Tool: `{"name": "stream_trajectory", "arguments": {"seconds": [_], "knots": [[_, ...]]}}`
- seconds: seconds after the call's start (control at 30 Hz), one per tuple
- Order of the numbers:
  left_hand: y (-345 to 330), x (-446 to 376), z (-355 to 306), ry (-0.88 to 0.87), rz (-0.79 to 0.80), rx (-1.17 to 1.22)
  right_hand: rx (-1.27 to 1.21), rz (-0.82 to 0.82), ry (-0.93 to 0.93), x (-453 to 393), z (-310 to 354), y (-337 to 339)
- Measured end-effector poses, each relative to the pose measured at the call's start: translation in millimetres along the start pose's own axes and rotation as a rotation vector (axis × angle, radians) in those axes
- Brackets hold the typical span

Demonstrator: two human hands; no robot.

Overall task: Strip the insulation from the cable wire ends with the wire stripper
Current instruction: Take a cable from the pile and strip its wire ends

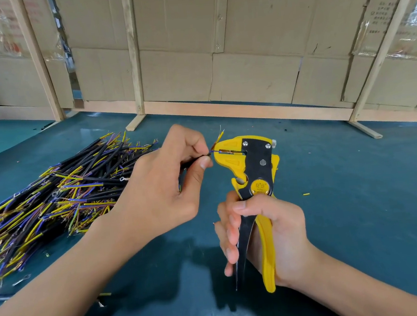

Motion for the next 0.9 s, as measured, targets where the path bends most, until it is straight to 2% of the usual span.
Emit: {"name": "stream_trajectory", "arguments": {"seconds": [0.17,0.33,0.67,0.9], "knots": [[-0.1,-0.5,-0.8,-0.036,-0.008,-0.030,0.009,-0.007,0.006,-0.4,0.9,2.0],[1.8,-1.6,-1.8,-0.072,-0.018,-0.060,-0.051,0.060,0.024,-2.9,-3.6,-3.7],[-6.2,0.4,-12.6,-0.203,0.044,-0.189,-0.110,0.089,0.041,-1.8,-6.9,-7.9],[-8.8,1.2,-14.7,-0.215,0.069,-0.200,-0.083,0.082,0.028,-1.2,-6.9,-5.0]]}}
Point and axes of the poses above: each hand's wrist, its own x-axis away from the middle knuckle, its own y-axis out of the back of the hand, z = x × y, the point moved 7 cm from there along -x, towards the middle knuckle, and after that the axes turned 12 degrees about y, right-handed, at the moved point
